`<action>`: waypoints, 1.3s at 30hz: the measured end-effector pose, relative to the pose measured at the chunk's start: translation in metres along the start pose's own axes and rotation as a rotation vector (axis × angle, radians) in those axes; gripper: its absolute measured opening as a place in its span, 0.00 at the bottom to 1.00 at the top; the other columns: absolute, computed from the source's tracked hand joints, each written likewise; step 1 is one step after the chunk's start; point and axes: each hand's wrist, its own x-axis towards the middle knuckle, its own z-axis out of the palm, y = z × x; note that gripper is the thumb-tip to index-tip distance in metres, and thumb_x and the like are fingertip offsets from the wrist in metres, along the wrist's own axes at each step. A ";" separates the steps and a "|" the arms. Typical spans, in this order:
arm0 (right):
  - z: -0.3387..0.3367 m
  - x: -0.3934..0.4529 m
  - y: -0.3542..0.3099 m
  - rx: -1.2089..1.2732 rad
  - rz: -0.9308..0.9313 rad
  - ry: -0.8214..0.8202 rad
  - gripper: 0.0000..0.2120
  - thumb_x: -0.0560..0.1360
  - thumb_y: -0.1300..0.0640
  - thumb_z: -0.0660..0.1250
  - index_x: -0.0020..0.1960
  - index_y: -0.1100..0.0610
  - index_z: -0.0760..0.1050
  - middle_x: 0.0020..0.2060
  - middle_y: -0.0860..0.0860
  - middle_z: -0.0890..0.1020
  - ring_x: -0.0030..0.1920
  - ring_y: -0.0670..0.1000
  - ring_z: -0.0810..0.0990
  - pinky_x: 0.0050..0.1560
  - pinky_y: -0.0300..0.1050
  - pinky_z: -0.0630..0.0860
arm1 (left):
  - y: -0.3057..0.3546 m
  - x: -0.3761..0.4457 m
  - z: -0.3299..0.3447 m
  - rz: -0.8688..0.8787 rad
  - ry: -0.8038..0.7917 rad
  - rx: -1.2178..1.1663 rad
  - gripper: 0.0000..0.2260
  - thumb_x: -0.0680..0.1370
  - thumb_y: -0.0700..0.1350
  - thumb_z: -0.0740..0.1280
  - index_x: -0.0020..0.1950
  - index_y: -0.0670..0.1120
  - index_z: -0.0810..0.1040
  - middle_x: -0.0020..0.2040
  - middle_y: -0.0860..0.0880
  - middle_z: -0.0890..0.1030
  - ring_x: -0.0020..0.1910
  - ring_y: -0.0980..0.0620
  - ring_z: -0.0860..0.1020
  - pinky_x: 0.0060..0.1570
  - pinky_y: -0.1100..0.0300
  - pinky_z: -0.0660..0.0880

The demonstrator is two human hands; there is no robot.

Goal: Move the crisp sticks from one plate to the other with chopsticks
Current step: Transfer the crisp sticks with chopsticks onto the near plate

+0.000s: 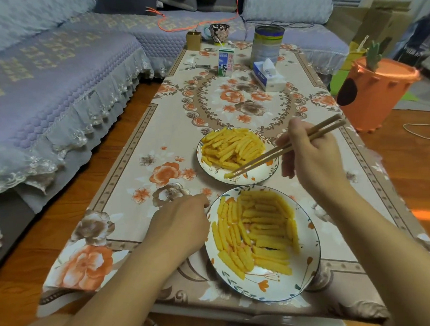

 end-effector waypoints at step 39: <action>-0.069 -0.010 -0.011 0.244 0.118 0.067 0.27 0.86 0.45 0.54 0.38 0.61 0.77 0.24 0.55 0.74 0.20 0.56 0.74 0.23 0.46 0.69 | 0.002 0.003 0.004 0.001 0.024 0.040 0.14 0.82 0.45 0.58 0.64 0.54 0.77 0.61 0.48 0.81 0.56 0.43 0.78 0.49 0.51 0.78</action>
